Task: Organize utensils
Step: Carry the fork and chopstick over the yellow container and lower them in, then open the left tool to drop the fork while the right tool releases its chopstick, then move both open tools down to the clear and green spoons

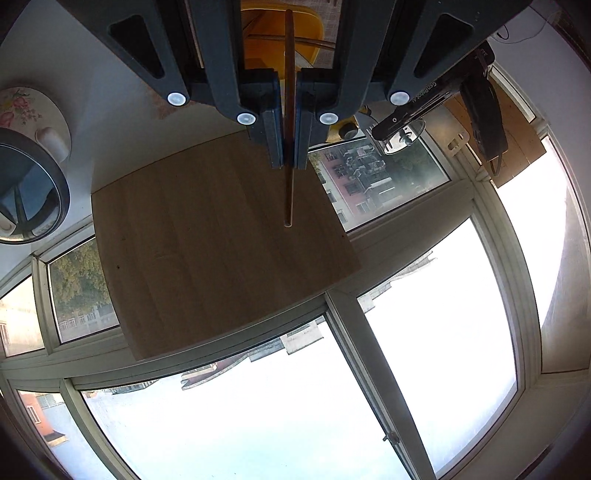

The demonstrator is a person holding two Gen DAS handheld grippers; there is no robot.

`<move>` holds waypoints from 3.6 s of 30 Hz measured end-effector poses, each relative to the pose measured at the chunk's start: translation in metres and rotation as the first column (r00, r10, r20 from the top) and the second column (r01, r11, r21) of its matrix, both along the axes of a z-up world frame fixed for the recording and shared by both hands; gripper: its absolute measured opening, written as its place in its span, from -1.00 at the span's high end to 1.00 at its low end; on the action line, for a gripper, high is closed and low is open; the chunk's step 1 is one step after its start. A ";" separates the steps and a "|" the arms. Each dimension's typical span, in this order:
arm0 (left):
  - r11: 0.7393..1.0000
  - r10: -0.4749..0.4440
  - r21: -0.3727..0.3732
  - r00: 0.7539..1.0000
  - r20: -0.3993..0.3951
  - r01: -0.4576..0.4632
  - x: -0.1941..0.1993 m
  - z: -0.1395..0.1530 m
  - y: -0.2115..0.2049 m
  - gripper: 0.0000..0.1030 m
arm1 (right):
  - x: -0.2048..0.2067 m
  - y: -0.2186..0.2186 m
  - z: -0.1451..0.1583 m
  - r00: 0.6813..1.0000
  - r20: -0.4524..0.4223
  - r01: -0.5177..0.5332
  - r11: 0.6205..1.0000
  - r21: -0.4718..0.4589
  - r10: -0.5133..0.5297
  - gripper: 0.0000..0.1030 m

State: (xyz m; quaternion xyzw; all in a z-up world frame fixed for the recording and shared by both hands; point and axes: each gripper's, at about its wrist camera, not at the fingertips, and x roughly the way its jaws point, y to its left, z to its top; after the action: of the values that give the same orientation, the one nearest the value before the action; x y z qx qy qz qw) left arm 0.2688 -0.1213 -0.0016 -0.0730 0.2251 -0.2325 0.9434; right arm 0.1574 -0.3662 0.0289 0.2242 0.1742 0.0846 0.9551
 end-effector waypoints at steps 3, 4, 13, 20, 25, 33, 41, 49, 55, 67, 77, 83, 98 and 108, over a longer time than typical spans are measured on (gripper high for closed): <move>0.999 -0.001 0.038 1.000 0.007 0.000 0.003 -0.005 -0.009 1.00 | 0.010 -0.001 -0.008 1.000 -0.010 0.017 1.000 -0.003 -0.017 0.95; 0.999 0.001 0.051 1.000 0.009 -0.001 0.004 -0.007 -0.011 1.00 | 0.012 -0.001 -0.011 1.000 -0.013 0.025 1.000 -0.010 -0.025 0.95; 0.992 -0.004 0.129 1.000 0.010 0.003 0.006 -0.021 -0.026 1.00 | 0.026 0.009 -0.052 0.996 -0.085 0.032 0.999 -0.030 -0.035 0.95; 0.992 -0.048 0.112 0.998 -0.033 0.051 0.004 -0.028 -0.028 1.00 | 0.028 0.012 -0.067 0.991 -0.131 0.007 1.000 -0.002 -0.008 0.95; 0.992 -0.080 0.093 0.995 -0.062 0.085 0.002 -0.029 -0.033 0.99 | 0.033 0.016 -0.075 0.987 -0.163 -0.017 1.000 0.010 0.018 0.95; 0.991 -0.118 0.055 0.986 -0.120 0.125 0.002 -0.032 -0.035 0.98 | 0.034 0.021 -0.086 0.977 -0.207 -0.048 0.999 0.009 0.049 0.94; 0.991 -0.125 0.031 0.980 -0.155 0.131 -0.003 -0.031 -0.032 0.58 | 0.030 0.020 -0.094 0.971 -0.233 -0.060 0.998 0.011 0.060 0.40; 0.993 -0.112 0.027 0.983 -0.143 0.117 -0.016 -0.025 -0.024 0.58 | 0.013 0.016 -0.096 0.970 -0.238 -0.047 0.999 0.003 0.047 -0.30; 0.994 -0.102 0.035 0.985 -0.137 0.108 -0.031 -0.024 -0.013 0.57 | -0.006 0.018 -0.090 0.975 -0.218 -0.044 0.999 -0.029 0.037 -0.71; 0.992 -0.066 0.099 0.989 -0.131 0.079 -0.077 -0.032 0.030 -0.19 | -0.038 0.027 -0.083 0.979 -0.205 -0.028 0.995 -0.098 0.008 -1.00; 0.993 0.022 0.121 0.967 -0.256 0.009 -0.109 -0.068 0.095 -0.19 | -0.058 0.044 -0.086 0.977 -0.188 -0.130 0.982 -0.134 0.103 -1.00; 0.993 0.072 0.117 0.933 -0.352 -0.032 -0.124 -0.104 0.124 -0.19 | -0.061 0.066 -0.096 0.958 -0.216 -0.224 0.964 -0.142 0.191 -0.95; 0.985 0.067 0.171 0.874 -0.481 0.018 -0.152 -0.168 0.127 -0.19 | -0.046 0.130 -0.155 0.837 -0.418 -0.392 0.920 -0.007 0.353 -0.39; 0.978 0.065 0.205 0.861 -0.505 0.046 -0.147 -0.190 0.117 -0.19 | -0.037 0.148 -0.184 0.765 -0.511 -0.441 0.897 0.027 0.392 0.19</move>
State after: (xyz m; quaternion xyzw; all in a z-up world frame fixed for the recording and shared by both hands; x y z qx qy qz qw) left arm 0.1218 -0.0040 -0.1917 -0.0332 0.4888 -0.1751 0.8540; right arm 0.1207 -0.2178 -0.1556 0.1487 0.4667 0.2247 0.8424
